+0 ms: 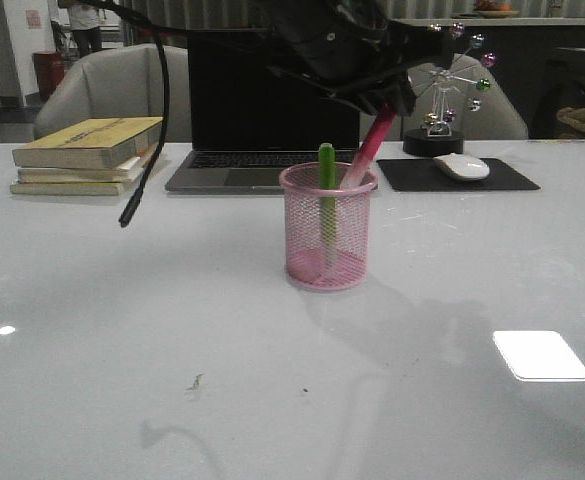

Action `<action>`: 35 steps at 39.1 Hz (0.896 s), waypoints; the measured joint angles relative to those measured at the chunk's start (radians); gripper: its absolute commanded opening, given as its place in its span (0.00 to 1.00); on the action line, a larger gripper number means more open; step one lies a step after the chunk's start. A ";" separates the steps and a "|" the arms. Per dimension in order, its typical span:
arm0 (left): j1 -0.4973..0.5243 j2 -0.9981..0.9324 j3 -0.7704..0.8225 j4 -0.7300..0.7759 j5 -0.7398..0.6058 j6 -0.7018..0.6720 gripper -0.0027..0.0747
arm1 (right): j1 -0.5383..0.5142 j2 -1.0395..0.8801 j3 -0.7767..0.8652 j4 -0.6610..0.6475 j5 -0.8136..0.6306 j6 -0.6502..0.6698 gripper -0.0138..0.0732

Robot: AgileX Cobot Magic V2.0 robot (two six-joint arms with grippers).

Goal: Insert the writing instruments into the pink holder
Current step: 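Lower the pink highlighter into the holder and open the left gripper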

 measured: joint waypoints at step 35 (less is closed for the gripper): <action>0.004 -0.087 0.002 0.066 0.092 0.092 0.60 | 0.000 0.000 0.000 0.000 0.000 0.000 0.60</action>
